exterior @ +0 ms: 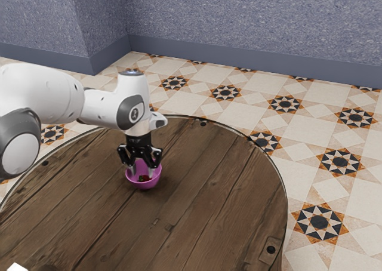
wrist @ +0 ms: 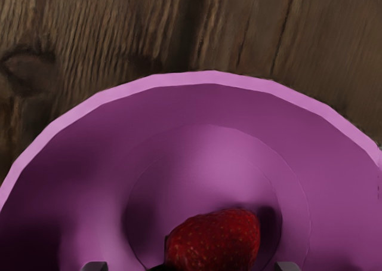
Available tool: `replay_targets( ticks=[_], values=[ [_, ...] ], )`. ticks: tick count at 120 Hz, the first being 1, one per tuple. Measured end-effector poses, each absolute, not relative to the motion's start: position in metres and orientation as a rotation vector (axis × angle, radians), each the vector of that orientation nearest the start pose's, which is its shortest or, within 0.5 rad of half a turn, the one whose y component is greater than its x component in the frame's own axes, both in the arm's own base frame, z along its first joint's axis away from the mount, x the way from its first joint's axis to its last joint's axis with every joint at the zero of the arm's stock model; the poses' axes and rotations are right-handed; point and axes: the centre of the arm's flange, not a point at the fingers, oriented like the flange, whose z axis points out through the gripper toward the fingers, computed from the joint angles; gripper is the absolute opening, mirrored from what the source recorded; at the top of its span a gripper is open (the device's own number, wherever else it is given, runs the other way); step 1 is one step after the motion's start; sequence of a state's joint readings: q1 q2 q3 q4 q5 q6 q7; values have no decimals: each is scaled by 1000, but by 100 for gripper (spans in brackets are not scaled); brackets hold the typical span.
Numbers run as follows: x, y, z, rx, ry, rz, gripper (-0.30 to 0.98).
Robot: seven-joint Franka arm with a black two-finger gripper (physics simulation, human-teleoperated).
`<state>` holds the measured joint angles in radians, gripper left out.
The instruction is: Take strawberry from the bowl
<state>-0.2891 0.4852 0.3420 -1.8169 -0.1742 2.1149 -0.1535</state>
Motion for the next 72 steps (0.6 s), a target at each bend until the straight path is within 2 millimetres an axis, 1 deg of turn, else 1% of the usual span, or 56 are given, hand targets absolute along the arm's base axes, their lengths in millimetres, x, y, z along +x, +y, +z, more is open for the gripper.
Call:
replay_targets(
  ticks=[17, 28, 53, 72],
  values=[
    [634, 6, 262, -3071, -428, 244, 33],
    [636, 12, 259, -3067, -445, 240, 32],
    [638, 9, 254, -3068, -440, 234, 24],
    [638, 12, 250, -3063, -445, 231, 20]
  ],
)
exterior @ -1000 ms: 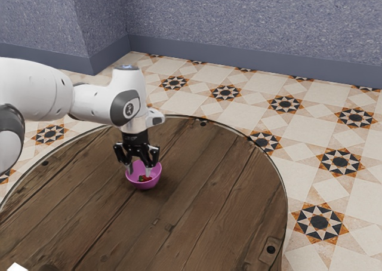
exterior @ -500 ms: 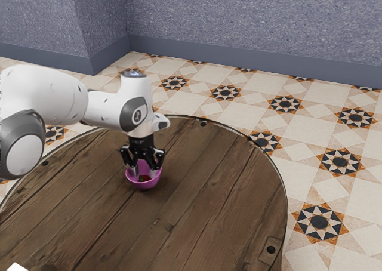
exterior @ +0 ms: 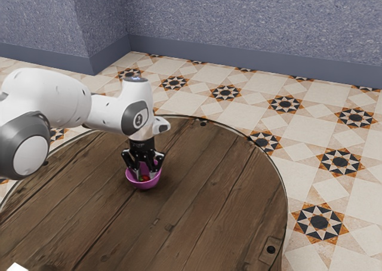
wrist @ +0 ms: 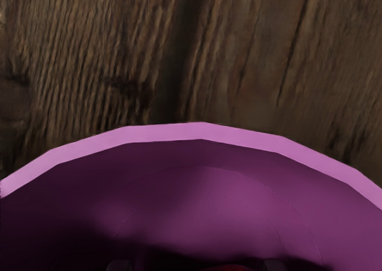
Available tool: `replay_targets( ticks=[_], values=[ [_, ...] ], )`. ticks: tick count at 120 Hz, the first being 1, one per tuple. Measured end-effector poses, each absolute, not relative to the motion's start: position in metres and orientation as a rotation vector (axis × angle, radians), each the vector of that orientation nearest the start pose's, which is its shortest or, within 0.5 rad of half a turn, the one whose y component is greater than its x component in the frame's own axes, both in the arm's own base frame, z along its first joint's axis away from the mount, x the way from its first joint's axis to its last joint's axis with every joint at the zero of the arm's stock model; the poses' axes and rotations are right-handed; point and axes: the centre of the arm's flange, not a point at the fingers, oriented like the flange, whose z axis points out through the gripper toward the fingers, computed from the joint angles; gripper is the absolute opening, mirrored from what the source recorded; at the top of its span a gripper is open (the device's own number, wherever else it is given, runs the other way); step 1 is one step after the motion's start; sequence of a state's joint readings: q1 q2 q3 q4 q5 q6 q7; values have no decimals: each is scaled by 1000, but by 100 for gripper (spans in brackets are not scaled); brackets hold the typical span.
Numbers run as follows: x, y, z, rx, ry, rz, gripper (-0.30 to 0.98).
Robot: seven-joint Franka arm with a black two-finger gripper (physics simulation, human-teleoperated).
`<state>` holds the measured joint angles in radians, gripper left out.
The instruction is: Take strawberry from the bowl
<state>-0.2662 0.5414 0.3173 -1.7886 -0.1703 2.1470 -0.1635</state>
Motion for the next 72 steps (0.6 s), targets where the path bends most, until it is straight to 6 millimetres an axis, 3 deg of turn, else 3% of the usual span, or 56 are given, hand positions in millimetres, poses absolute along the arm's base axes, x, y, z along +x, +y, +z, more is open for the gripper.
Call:
replay_targets(
  ticks=[45, 72],
  values=[
    [640, 11, 256, -3061, -451, 207, 14],
    [640, 5, 309, -3099, -453, 115, 9]
  ],
)
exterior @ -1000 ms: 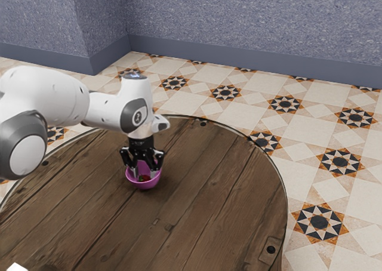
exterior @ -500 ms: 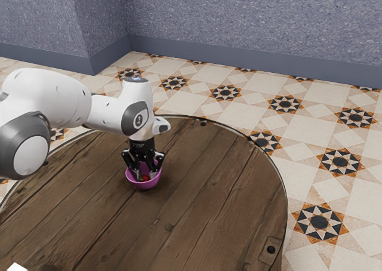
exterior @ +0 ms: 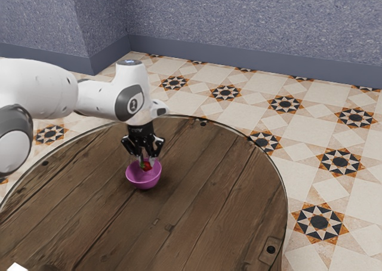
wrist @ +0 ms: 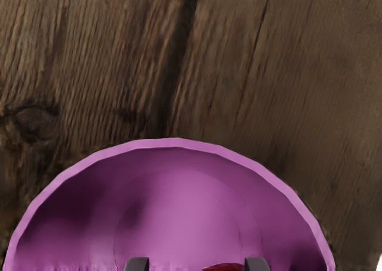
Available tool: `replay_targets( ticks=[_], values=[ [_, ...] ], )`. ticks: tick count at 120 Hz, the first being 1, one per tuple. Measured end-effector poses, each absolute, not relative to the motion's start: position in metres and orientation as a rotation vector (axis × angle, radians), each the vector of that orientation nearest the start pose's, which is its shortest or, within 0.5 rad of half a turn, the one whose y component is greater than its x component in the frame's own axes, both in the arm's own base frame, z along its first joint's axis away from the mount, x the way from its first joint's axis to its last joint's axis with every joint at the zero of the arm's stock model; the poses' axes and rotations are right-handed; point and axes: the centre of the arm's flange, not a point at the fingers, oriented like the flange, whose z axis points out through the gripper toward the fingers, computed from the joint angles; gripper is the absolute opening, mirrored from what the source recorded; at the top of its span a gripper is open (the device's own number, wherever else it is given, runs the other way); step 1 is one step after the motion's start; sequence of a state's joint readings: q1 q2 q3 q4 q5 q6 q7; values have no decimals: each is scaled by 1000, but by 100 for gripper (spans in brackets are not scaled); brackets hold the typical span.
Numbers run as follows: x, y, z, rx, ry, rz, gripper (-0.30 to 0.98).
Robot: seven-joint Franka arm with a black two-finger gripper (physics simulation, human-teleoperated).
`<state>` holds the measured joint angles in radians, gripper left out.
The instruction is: Take strawberry from the bowl
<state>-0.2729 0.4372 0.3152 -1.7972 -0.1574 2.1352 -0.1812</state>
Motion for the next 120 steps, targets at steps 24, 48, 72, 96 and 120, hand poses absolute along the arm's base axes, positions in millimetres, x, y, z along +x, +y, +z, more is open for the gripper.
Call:
replay_targets(
  ticks=[24, 48, 72, 96, 120],
  values=[
    [642, -54, 331, -3152, -320, 91, 6],
    [650, -127, 320, -3200, -160, 105, 5],
    [649, -144, 334, -3216, -109, 73, 38],
    [646, -135, 412, -3184, -46, -106, 57],
    [662, -127, 521, -3114, 3, -319, 64]
  ],
)
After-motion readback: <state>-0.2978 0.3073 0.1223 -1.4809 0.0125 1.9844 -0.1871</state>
